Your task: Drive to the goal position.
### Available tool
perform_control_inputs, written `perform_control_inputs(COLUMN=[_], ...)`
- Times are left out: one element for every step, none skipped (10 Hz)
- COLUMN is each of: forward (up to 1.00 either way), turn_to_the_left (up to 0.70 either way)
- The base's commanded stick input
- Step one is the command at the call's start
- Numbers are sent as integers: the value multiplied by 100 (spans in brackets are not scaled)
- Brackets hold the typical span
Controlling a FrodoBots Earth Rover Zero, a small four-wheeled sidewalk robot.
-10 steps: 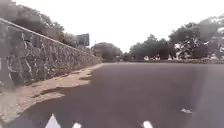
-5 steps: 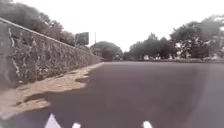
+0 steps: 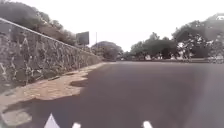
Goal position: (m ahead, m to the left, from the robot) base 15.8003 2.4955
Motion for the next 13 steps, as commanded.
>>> perform_control_inputs(forward=[85,85,85,85,85,85,85,85,85,85,85,85,85], turn_to_the_left=[-18,0,0,0,0,0,0,0,0,-10,-6,-1,0])
